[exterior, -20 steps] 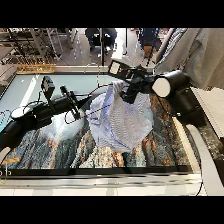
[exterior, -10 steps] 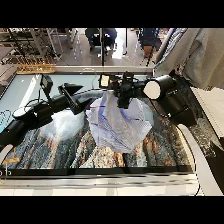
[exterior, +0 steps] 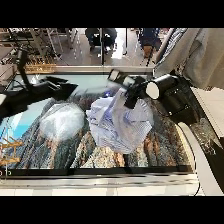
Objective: Fold the clothes and pants, and hang the long-sleeved shirts on hangers.
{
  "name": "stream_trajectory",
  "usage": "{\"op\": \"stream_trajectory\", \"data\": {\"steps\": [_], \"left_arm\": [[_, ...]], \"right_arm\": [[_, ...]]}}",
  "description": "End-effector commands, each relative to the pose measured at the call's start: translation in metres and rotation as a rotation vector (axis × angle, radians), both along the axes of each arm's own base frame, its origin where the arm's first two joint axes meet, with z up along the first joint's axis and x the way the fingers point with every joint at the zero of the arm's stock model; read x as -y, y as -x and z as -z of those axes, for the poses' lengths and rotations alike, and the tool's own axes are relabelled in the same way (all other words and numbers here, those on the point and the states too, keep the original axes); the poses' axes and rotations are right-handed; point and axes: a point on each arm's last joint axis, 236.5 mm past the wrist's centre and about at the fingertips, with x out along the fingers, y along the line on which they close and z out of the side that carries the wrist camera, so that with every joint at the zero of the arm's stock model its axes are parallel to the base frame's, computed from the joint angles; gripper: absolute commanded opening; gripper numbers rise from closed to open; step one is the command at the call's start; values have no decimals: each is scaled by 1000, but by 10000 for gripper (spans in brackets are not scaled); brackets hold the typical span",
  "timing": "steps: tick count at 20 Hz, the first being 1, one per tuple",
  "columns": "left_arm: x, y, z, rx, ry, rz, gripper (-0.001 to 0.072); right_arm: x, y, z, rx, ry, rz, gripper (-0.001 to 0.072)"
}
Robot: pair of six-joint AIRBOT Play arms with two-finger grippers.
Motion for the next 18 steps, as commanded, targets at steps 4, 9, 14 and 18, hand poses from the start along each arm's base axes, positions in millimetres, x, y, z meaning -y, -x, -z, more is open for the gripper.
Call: {"op": "stream_trajectory", "data": {"steps": [4, 9, 14, 18], "left_arm": [[2, 28, 101, -506, -13, -201, 685], [106, 23, 209, -582, -31, -124, 693], [138, -19, 233, -624, 115, -182, 693], [157, -34, 223, -558, 112, -160, 683]], "right_arm": [[55, -15, -47, 40, -260, 484, 23], [51, 13, -75, 4, -289, 495, 24], [28, 37, -96, 8, -314, 430, 24], [19, 40, -107, 36, -340, 401, 24]]}}
